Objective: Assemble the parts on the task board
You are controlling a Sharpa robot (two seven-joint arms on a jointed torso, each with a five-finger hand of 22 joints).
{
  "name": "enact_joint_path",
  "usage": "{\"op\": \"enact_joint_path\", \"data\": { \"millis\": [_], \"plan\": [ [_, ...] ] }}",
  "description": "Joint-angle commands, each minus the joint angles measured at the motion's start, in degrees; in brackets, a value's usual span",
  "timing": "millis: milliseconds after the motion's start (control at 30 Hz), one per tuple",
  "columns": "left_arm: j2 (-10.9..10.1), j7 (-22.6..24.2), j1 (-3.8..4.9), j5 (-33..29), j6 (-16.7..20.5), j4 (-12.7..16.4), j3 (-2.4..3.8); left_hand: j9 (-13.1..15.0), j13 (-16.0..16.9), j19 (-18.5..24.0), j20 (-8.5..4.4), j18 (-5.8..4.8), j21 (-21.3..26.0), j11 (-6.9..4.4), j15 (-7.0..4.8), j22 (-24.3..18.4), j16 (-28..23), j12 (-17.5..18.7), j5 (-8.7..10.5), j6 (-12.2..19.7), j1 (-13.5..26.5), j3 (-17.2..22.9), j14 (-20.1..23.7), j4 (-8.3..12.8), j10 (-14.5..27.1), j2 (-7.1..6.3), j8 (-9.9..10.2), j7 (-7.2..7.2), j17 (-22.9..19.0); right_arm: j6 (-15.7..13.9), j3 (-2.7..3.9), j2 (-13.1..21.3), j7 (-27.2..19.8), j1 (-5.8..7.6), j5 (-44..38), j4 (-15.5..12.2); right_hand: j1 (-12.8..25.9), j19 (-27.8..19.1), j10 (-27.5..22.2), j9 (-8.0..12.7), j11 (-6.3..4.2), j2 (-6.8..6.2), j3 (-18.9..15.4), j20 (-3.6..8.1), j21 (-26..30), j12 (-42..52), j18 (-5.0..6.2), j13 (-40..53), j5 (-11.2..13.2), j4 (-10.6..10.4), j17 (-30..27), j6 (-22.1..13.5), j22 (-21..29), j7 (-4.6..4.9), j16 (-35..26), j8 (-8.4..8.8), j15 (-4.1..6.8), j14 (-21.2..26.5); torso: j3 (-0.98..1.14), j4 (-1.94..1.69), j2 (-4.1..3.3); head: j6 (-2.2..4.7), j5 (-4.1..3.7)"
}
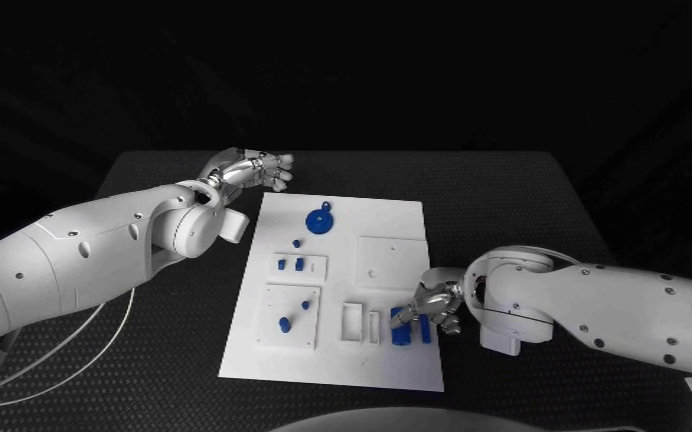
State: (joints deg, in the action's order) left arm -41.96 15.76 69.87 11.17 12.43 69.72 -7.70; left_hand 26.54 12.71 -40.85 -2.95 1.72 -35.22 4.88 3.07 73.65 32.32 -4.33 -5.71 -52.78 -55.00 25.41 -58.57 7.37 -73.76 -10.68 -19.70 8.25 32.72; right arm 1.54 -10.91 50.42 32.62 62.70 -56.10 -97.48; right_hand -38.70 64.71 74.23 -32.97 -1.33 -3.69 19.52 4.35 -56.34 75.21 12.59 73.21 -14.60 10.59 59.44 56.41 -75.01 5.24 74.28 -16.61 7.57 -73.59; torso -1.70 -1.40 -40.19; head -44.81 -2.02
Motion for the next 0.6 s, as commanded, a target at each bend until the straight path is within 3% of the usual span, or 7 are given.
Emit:
{"op": "enact_joint_path", "data": {
  "millis": [33, 133, 600],
  "plan": [
    [0.0, 0.6, 0.01, 1.6, -1.1, 0.3, 0.04, -0.1, -0.1, 0.2, 0.36, 0.38, 0.3, 0.08, 0.06, 0.1, -0.2, 0.2, -0.03, 0.5, 0.7, -0.2, -0.3, -0.1, 0.4, 0.1, -0.3, 0.0, 0.1, -1.1, -0.05, -1.0, 0.0, -0.71, -1.8, 0.5, 0.6, 0.0, 0.2, 0.1, 0.29, -0.06, 0.0, 0.15, -0.1, -0.4, 2.41, 0.1, -0.4, 0.6, 0.1, 0.0, -0.7, 0.13, -0.4, 0.32, -0.4, -0.2, -0.03, 0.03, -0.02, -0.19, 0.44],
    [0.0, 0.6, 0.01, 1.6, -1.1, 0.4, 0.03, -0.1, -0.1, 0.2, 0.37, 0.39, 0.3, 0.09, 0.06, 0.1, -0.2, 0.2, -0.02, 0.5, 0.8, -0.2, -0.3, -0.1, 0.5, 0.13, -0.3, 0.0, 0.1, -1.5, -0.1, -1.7, 0.1, -1.32, -2.4, 1.1, 0.7, 0.0, 0.2, 0.2, 0.3, -0.07, -0.1, 0.15, -0.1, -0.4, 2.41, 0.1, -0.4, 0.9, 0.1, 0.1, -0.7, 0.14, -0.4, 0.39, -0.4, -0.2, 0.0, 0.01, -0.01, -0.38, 0.66],
    [-0.2, 0.2, 0.02, 1.6, -1.1, 0.6, 0.03, -0.1, -0.1, 0.2, 0.37, 0.4, 0.4, 0.09, 0.06, 0.1, -0.3, 0.2, 0.08, 0.5, 0.8, -0.2, -0.3, -0.2, 0.5, 0.21, -0.2, 0.01, 0.2, -3.4, -0.33, -4.8, 0.4, -1.77, -6.0, 2.7, 1.3, 0.0, 0.4, 0.3, 0.31, -0.52, -0.3, 0.14, 0.0, -0.5, 2.41, 0.3, 0.0, 1.7, 0.2, 0.2, -0.6, 0.15, -0.6, 0.58, -0.41, -0.3, -0.15, 0.0, 0.13, -0.81, 0.86]
  ]
}}
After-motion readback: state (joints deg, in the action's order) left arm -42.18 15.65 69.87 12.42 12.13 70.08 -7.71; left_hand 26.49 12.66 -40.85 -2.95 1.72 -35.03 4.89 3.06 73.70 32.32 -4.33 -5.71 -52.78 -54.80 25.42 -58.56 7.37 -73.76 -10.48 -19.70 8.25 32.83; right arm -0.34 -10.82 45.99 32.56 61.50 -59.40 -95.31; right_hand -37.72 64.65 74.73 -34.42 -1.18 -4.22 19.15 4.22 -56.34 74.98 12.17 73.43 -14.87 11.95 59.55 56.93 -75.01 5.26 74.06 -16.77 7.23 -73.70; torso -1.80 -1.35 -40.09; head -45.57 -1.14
